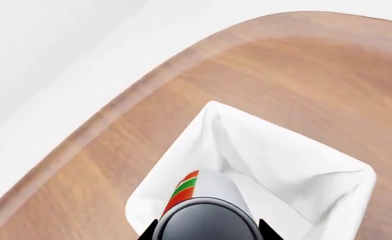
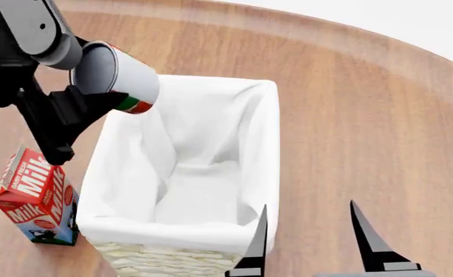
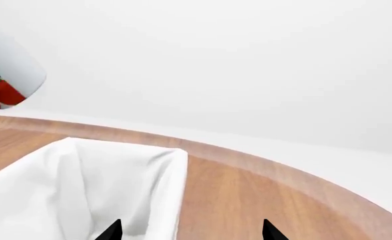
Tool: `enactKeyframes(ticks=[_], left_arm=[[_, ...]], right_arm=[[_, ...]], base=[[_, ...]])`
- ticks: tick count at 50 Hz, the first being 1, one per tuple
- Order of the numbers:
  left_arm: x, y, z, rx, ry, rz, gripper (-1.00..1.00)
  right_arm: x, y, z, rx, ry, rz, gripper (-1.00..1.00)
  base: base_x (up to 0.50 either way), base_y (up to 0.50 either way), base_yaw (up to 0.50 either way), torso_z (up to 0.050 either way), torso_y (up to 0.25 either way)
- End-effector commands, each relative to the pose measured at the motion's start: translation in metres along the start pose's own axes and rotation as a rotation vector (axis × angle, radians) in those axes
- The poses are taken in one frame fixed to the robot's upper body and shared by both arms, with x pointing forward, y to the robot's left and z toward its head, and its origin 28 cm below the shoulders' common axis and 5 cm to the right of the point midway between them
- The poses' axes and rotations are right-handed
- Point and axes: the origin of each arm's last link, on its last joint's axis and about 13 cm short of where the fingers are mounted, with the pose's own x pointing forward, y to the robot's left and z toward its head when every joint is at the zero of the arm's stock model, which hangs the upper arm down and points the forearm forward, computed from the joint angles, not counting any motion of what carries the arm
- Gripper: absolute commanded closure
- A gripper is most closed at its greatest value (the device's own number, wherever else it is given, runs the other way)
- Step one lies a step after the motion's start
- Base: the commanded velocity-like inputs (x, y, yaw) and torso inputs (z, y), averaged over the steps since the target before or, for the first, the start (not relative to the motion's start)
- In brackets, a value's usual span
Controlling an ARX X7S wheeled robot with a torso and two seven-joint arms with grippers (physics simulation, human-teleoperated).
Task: Pick up the tomato sauce, and put it in the basket.
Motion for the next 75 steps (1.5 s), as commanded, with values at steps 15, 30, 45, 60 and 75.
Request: enactKeyframes(ticks=[15, 30, 45, 60, 75], left_arm=[[0.062, 0.028, 0.038, -0.023, 0.090, 0.025, 1.00], [0.091, 0.030, 0.040, -0.123, 0.126, -0.001, 1.00], [0.105, 0.031, 0.040, -0.142, 0.191, -0.076, 1.00], [0.120, 0.030, 0.026, -0.107, 0.287, -0.074, 1.00], [0.133, 0.020, 0.010, -0.105, 0.330, -0.105, 1.00]], right_arm=[[0.001, 0.003, 0.002, 0.006, -0.006, 0.015, -1.00], [0.001, 0.003, 0.000, 0.007, -0.004, 0.015, -1.00], [0.001, 0.001, 0.000, 0.007, -0.004, 0.010, -1.00], [0.002, 0.004, -0.003, -0.003, 0.004, 0.018, -1.00], [0.002, 0.002, -0.003, 0.001, 0.003, 0.013, -1.00]], base=[[0.00, 0.00, 0.00, 0.000, 0.000], [0.00, 0.00, 0.00, 0.000, 0.001], [0.00, 0.00, 0.00, 0.000, 0.000], [0.00, 0.00, 0.00, 0.000, 0.000], [0.00, 0.00, 0.00, 0.000, 0.001]])
